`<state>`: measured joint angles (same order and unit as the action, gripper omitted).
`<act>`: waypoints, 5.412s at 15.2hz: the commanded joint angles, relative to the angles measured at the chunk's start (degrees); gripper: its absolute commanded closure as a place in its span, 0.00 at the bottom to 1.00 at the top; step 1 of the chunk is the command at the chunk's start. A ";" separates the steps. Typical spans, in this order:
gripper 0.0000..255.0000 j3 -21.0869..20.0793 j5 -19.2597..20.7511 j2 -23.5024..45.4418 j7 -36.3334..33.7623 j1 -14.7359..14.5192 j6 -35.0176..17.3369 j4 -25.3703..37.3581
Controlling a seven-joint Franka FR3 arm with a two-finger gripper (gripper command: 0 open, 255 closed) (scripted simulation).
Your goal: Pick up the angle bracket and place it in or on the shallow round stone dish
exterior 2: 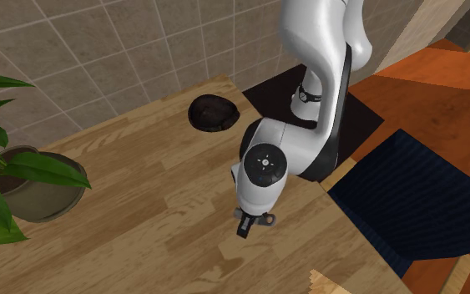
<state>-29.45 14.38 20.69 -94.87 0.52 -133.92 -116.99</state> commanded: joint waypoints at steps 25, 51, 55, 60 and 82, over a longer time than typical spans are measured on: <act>0.00 -4.26 -7.20 -5.42 -5.55 -1.14 -2.45 -4.38; 1.00 -2.39 -3.39 -0.73 -8.13 -2.93 -7.10 -5.00; 1.00 -3.48 -5.31 -3.09 -6.95 -2.06 -4.61 -4.57; 1.00 -4.58 -7.59 -5.91 -5.56 -1.15 -1.39 -3.73; 1.00 -6.46 -14.75 -15.42 -1.32 0.94 13.98 3.81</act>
<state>-35.91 -0.17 5.57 -96.34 1.39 -120.75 -113.74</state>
